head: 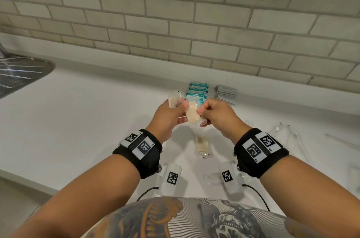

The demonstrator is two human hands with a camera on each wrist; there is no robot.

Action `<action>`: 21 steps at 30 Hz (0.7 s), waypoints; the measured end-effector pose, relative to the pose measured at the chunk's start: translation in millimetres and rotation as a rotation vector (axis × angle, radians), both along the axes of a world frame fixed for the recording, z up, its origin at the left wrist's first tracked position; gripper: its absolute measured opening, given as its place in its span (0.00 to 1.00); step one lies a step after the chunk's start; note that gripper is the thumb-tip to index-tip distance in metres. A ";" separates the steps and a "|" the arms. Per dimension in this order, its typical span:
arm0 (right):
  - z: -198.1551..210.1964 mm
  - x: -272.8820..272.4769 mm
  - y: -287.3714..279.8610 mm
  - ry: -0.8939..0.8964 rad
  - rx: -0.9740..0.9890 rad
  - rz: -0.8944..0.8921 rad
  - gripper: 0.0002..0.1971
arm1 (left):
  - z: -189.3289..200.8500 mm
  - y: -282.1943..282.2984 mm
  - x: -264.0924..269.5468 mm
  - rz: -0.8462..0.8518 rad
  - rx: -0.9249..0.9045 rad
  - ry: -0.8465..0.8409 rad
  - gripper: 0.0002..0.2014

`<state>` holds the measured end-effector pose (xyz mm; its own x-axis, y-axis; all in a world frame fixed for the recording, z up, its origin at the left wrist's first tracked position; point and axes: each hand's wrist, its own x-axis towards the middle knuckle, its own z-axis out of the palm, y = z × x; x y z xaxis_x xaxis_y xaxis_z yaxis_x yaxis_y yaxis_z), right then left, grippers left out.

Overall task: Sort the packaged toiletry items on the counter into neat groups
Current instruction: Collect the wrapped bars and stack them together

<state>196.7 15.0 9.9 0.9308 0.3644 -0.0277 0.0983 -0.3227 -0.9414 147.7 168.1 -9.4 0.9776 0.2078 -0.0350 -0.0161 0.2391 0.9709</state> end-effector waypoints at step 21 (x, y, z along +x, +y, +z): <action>11.0 15.2 -6.0 -0.260 -0.549 0.113 0.11 | -2.1 -3.9 -1.1 -0.078 0.340 0.096 0.15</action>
